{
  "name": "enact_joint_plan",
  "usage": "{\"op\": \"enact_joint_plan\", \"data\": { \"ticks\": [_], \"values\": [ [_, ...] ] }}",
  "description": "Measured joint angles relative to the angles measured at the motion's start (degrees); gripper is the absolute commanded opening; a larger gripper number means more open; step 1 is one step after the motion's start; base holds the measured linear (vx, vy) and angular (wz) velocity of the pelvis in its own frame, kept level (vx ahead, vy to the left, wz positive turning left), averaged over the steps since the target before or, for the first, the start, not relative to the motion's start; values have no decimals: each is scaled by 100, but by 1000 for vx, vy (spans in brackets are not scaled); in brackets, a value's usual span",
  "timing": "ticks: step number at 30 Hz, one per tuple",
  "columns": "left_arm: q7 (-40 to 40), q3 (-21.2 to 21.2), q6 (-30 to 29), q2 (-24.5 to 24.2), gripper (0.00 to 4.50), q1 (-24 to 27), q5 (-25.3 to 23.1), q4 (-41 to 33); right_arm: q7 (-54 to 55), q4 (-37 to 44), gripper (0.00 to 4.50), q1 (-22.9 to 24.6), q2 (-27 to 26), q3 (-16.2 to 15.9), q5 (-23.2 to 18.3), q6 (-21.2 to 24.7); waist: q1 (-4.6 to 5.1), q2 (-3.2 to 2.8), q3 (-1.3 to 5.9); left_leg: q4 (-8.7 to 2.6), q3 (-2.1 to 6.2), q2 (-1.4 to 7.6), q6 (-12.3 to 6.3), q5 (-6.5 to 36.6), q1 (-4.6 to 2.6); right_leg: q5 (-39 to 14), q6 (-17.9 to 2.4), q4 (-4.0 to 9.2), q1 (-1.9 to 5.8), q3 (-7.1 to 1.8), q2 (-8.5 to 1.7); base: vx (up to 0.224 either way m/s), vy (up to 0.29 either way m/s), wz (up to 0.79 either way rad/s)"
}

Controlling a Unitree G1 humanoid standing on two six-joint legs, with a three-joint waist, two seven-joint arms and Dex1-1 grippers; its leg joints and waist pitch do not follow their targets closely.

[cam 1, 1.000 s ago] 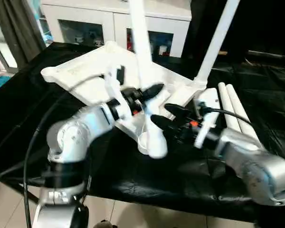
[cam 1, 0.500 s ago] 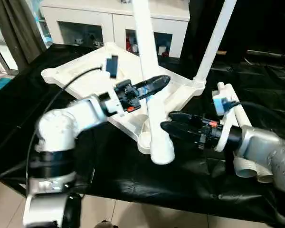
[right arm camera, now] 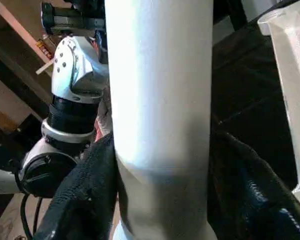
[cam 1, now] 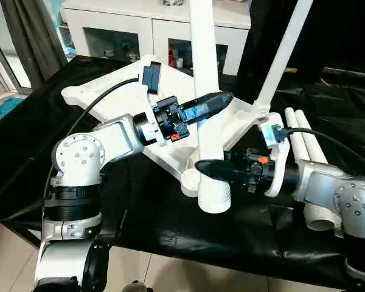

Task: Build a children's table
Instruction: Pick table leg

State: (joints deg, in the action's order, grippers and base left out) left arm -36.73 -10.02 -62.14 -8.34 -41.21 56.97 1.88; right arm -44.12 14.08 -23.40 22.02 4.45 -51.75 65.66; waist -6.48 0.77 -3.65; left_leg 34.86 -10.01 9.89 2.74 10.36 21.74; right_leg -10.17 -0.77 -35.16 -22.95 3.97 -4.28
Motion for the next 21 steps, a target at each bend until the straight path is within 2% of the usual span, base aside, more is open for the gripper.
{"op": "enact_joint_plan", "data": {
  "ticks": [6,7,9,11,13,17,20,21],
  "values": [
    [-58,88,140,-57,188,1,-97,61,76,-59,198,0,-73,-44,-7,-48,0,0,0,1,0,0,0,0,0,1,1,0,0,0,0,0,0,0],
    [-69,105,199,-61,223,2,-131,65,113,-59,197,0,-91,-49,8,-81,-1,0,0,0,0,0,0,0,0,1,1,0,0,0,0,0,0,0],
    [-54,130,326,-36,258,2,-236,67,208,-56,194,0,-154,-57,61,-149,0,0,0,0,0,0,0,0,0,1,2,1,0,0,0,0,0,0],
    [87,190,449,-5,260,1,-441,73,461,-53,193,0,-235,-117,251,-266,-1,0,0,0,0,0,2,-1,1,2,3,0,-1,0,0,0,0,0],
    [255,304,563,-24,299,2,-690,67,667,-58,192,0,-282,-216,454,-365,3,0,0,-1,0,0,3,-2,1,3,5,1,-1,0,0,0,0,0],
    [778,690,730,-82,320,21,-1270,-95,1181,-141,191,-40,-337,-279,871,-524,5,-2,-1,-1,0,0,4,-2,1,4,7,3,-1,-1,0,0,0,0],
    [1003,696,729,-8,324,90,-1348,-166,1384,-178,191,-84,-341,-275,1004,-568,10,-2,-1,-2,0,0,5,-3,4,4,8,4,-3,0,0,0,0,0],
    [1034,696,727,7,304,99,-1349,-181,1397,-177,191,-85,-344,-276,1027,-572,9,-3,-1,-3,0,0,5,-3,6,4,8,4,-5,0,0,0,0,0]
  ]
}}
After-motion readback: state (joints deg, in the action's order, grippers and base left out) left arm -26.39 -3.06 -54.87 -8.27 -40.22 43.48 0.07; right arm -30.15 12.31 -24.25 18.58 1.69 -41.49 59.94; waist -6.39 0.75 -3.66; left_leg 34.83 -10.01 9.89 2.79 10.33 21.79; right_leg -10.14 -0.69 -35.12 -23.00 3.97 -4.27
